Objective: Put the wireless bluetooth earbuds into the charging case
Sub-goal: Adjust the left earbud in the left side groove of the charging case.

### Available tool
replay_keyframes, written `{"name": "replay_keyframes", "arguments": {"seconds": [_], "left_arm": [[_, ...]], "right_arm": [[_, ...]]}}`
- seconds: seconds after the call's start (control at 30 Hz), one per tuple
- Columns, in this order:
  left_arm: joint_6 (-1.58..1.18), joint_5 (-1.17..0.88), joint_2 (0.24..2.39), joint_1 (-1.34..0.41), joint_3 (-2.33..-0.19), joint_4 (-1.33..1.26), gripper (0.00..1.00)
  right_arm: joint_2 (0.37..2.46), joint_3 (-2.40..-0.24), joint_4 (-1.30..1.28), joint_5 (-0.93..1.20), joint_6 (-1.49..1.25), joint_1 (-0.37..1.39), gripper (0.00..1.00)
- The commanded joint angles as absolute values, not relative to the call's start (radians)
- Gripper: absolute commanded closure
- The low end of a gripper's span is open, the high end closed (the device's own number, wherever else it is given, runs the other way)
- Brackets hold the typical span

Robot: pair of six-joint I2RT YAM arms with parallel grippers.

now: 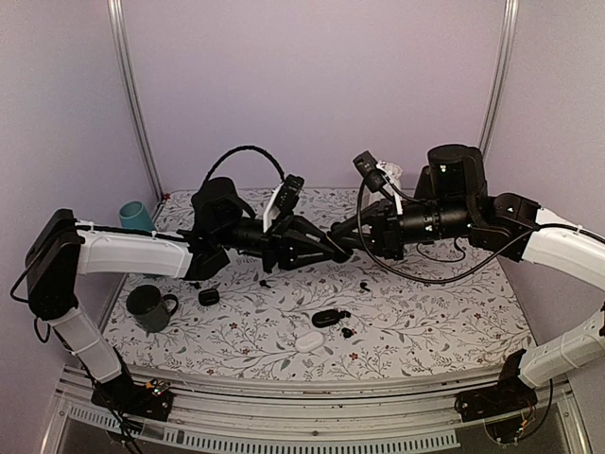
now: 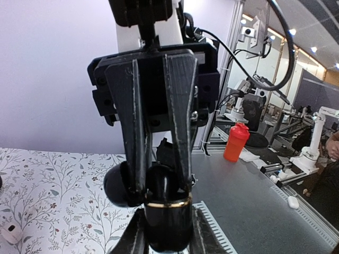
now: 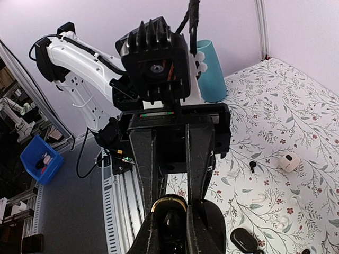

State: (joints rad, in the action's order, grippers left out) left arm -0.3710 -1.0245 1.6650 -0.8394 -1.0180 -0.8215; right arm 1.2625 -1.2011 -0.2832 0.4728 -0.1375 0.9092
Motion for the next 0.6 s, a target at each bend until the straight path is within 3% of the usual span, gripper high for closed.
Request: {"name": "replay_keyframes", "arguments": {"seconds": [0.0, 0.57], "left_arm": [[-0.328, -0.974, 1.638, -0.842, -1.028, -0.825, 1.0], [-0.212, -0.913, 1.649, -0.841, -1.022, -0.689, 1.0]], "right_arm": [[1.254, -1.184, -0.301, 0.431, -0.159, 0.909, 0.94], [1.249, -1.166, -0.296, 0.345, -0.208, 0.891, 0.95]]}}
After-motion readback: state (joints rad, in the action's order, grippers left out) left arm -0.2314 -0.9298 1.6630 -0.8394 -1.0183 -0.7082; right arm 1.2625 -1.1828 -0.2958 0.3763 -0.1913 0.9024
